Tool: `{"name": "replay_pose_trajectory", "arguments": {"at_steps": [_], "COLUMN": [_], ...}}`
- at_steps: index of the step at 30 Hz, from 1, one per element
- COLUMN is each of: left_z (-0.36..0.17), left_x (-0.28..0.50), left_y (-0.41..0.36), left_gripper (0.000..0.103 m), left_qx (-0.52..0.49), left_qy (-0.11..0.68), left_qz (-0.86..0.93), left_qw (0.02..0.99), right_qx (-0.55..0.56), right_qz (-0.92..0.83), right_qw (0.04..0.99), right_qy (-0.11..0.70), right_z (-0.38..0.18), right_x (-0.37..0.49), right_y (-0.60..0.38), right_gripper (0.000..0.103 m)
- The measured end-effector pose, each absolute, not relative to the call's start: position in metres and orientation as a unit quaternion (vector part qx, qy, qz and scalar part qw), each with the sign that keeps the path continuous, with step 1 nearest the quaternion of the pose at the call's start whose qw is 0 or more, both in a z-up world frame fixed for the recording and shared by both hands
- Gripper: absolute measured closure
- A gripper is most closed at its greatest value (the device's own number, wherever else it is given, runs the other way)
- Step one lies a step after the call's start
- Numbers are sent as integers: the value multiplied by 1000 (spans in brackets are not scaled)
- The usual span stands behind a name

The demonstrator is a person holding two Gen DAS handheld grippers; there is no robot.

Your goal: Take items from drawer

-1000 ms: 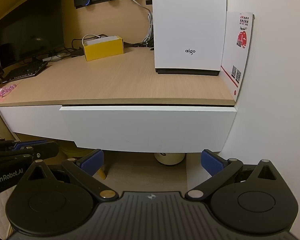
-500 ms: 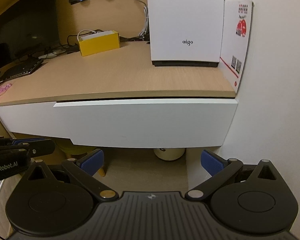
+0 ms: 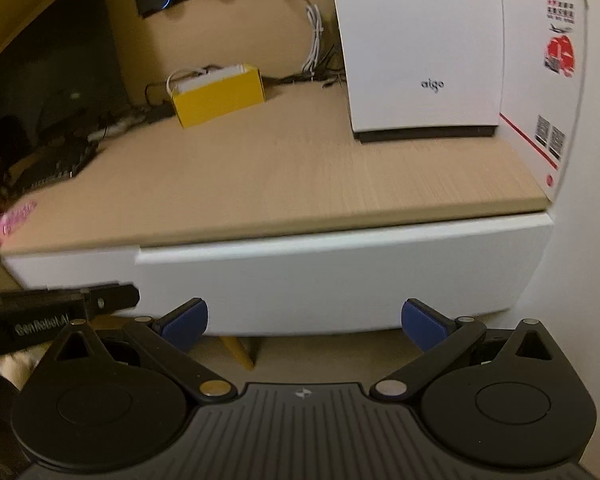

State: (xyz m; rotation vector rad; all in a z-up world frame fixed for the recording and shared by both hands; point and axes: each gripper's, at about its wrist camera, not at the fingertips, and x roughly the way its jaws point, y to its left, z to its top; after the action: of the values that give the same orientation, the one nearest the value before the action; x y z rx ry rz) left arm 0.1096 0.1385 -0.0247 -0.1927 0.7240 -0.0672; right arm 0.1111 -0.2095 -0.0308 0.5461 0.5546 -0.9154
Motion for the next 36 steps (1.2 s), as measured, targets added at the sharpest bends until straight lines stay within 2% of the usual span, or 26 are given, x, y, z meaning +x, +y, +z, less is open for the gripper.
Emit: {"name": "replay_pose_trajectory", "arguments": {"at_steps": [10, 14, 26, 31, 36], "left_z": [-47, -52, -66, -69, -70], "left_x": [141, 149, 180, 189, 190], "left_y": [203, 207, 207, 202, 199], "left_gripper": [87, 87, 87, 72, 70], "left_qx": [-164, -175, -197, -211, -214], "left_qy": [369, 374, 395, 397, 397], "left_qz": [21, 22, 27, 34, 45], "left_qw": [915, 911, 897, 893, 892], "right_qx": [217, 199, 191, 206, 223], "right_qz": [-541, -549, -529, -547, -580], "right_qw": [762, 752, 769, 756, 730], "right_qy": [282, 306, 304, 293, 285], "right_z": [-39, -53, -75, -78, -82], "right_x": [137, 149, 172, 170, 164], "right_y": [-251, -275, -289, -299, -310], "right_gripper": [0, 0, 0, 0, 0]}}
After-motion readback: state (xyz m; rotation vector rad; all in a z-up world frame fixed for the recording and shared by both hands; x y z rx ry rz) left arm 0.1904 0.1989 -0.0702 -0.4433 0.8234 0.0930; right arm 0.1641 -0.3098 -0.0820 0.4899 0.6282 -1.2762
